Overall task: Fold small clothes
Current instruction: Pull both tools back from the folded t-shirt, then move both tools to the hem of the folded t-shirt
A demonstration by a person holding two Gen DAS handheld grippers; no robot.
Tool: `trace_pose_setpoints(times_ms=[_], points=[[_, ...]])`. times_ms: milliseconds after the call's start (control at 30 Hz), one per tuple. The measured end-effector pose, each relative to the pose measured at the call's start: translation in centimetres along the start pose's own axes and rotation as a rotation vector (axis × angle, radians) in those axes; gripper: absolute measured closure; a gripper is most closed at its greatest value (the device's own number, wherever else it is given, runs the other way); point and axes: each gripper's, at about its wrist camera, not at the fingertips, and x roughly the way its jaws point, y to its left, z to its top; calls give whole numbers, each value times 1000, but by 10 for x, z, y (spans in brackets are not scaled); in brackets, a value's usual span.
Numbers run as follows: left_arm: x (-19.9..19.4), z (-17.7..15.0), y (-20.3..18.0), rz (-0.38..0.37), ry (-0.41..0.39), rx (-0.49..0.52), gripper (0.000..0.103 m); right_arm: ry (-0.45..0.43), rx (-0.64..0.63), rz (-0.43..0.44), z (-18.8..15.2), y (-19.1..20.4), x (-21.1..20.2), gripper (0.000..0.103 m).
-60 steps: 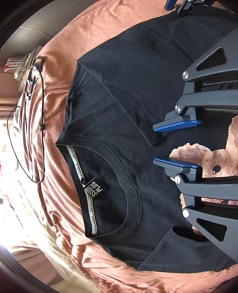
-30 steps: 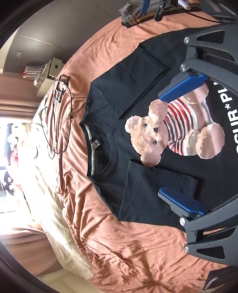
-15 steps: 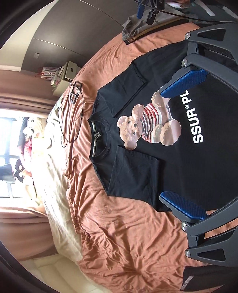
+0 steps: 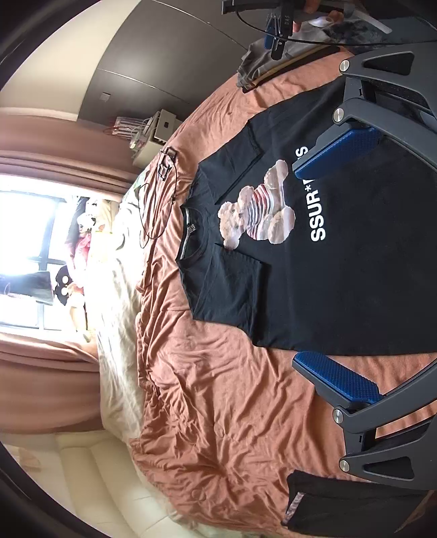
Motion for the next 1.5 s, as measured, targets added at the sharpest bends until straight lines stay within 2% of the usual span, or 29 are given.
trace_pose_setpoints(times_ms=[267, 633, 1033, 1267, 1367, 1500], points=[[-29, -44, 9, 11, -22, -2, 0, -34, 23, -10, -33, 1, -20, 0], [-44, -105, 24, 15, -17, -53, 1, -74, 59, -5, -90, -16, -35, 0], [-64, -160, 46, 45, -38, -90, 1, -105, 112, 40, -153, -42, -47, 0], [-64, -187, 65, 39, -17, -146, 12, -109, 151, 57, -190, -54, -49, 7], [-62, -199, 75, 45, 1, -167, 19, -102, 157, 63, -205, -56, -46, 13], [-59, -212, 90, 40, 4, -215, 22, -104, 205, 97, -220, -63, -43, 17]])
